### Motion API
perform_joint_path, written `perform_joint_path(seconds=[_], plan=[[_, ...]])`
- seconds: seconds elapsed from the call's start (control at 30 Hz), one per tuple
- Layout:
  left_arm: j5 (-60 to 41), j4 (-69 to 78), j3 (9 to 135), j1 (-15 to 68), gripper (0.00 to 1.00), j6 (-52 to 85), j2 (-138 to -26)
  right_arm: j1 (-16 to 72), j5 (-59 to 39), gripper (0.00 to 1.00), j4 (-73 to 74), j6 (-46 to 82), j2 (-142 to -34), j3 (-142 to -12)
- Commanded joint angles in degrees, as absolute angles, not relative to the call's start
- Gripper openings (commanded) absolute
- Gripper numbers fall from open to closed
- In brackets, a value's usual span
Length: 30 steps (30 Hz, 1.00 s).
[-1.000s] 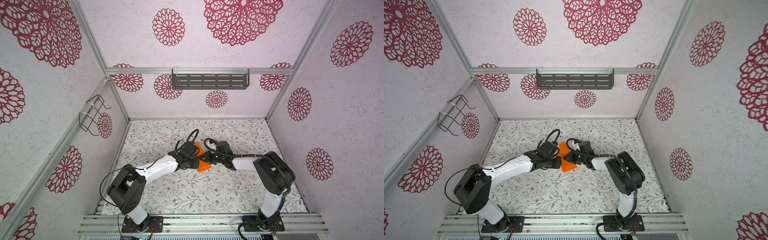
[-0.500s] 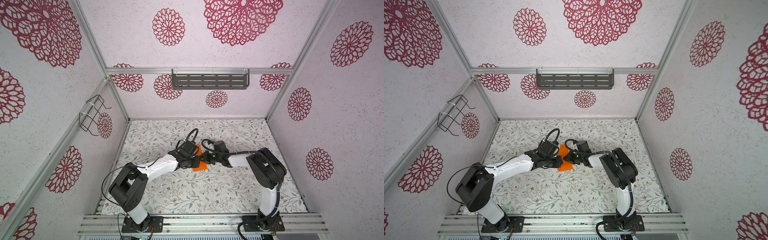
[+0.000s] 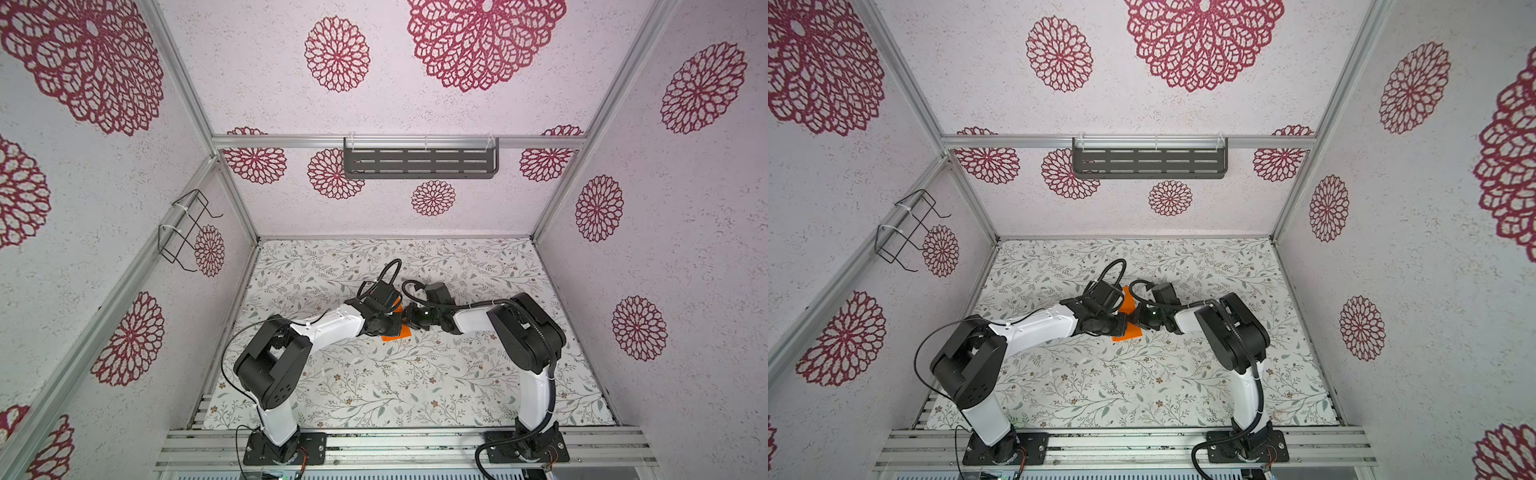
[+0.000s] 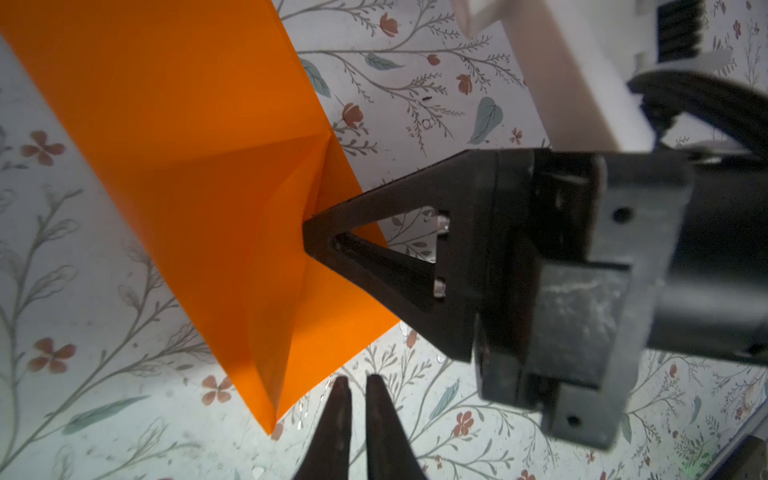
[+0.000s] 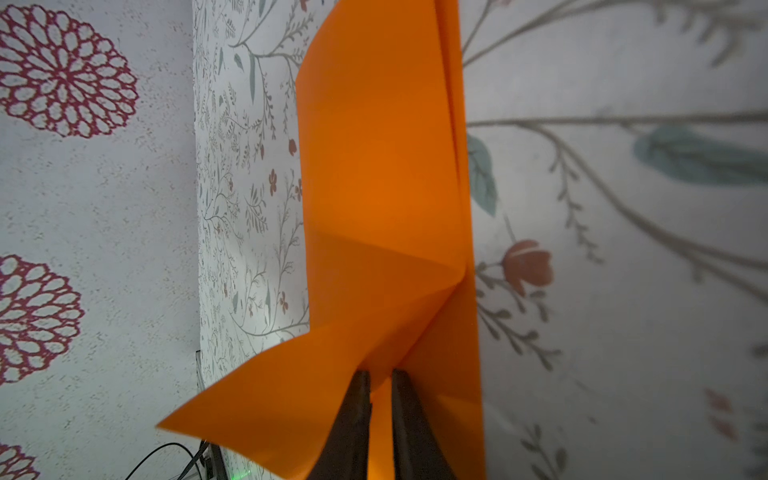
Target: Fold a paper plane with a square sheet of paper (pick it up from the middle)
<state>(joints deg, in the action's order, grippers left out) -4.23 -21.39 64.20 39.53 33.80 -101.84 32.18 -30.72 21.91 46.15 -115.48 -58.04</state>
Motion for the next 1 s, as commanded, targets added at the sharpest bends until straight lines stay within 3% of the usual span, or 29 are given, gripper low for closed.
perform_joint_path(seconds=[0.0,0.67,0.97], plan=[[-1.2,-22.0,65.2,38.8,0.13,33.0,-103.2,31.7,-29.9,0.16,21.1,46.2,-116.3,-58.9],[-1.4,-24.5,69.1,35.1,0.09,30.9,-110.1,31.5,-30.2,0.17,21.7,46.3,-115.7,-57.6],[-1.8,-25.7,70.2,34.9,0.07,30.0,-111.8,31.2,-33.4,0.16,29.6,46.2,-110.5,-54.7]])
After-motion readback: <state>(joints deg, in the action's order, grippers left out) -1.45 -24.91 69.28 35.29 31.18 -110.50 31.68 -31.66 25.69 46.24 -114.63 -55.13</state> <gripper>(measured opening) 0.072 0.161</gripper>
